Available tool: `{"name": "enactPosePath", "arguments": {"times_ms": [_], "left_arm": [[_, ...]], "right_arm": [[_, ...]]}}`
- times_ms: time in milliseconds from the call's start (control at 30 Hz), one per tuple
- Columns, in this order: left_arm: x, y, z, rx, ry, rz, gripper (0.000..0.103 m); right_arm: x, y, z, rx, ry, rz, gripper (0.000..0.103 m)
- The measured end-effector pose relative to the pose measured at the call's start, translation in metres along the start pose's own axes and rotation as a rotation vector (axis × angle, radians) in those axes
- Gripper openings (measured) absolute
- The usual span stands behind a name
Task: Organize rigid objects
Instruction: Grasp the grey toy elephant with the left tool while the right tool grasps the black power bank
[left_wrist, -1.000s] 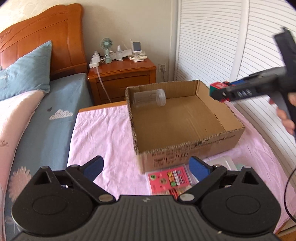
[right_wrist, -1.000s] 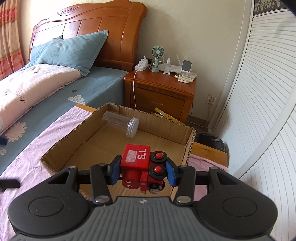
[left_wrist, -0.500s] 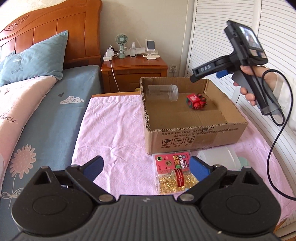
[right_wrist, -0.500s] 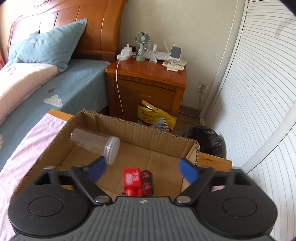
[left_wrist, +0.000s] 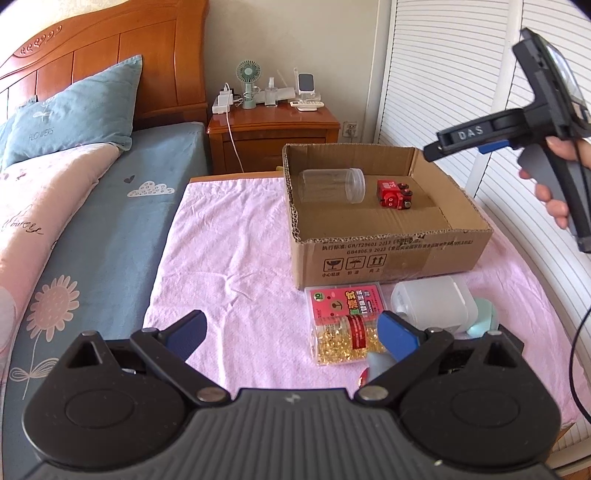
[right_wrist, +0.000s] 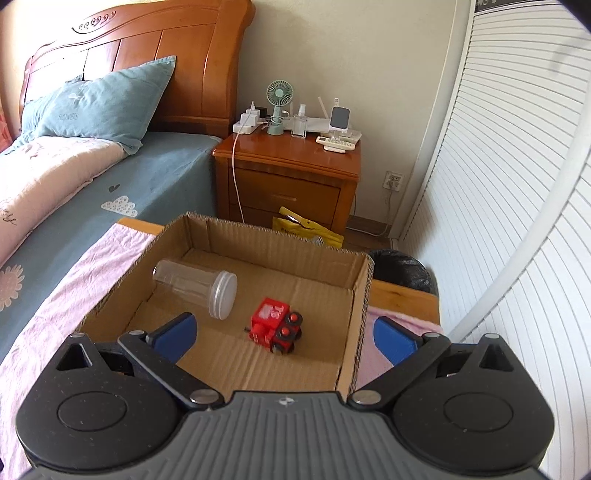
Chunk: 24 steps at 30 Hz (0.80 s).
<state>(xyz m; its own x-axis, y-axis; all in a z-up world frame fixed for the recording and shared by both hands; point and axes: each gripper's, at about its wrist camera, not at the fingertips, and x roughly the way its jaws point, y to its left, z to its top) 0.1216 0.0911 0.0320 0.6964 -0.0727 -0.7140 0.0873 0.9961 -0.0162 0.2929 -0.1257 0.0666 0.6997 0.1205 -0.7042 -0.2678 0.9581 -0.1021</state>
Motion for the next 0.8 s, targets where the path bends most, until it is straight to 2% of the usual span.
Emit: {"name": "enactPosePath", "arguments": {"times_ms": [267,500,800], "left_arm": [[-0.001,-0.005,-0.009,0.018,0.012,-0.006,0.098],[0.000,-0.009,-0.020,0.031,0.029,-0.028,0.098],[0.002,-0.017,-0.030,0.047,0.057,-0.068,0.098]], "right_arm": [[-0.034,-0.003,-0.050,0.022,0.002,0.034,0.103],[-0.059,0.001,-0.117,0.010,0.027,0.051,0.103],[-0.061,0.004,-0.199,-0.006,0.170,0.049,0.103]]}}
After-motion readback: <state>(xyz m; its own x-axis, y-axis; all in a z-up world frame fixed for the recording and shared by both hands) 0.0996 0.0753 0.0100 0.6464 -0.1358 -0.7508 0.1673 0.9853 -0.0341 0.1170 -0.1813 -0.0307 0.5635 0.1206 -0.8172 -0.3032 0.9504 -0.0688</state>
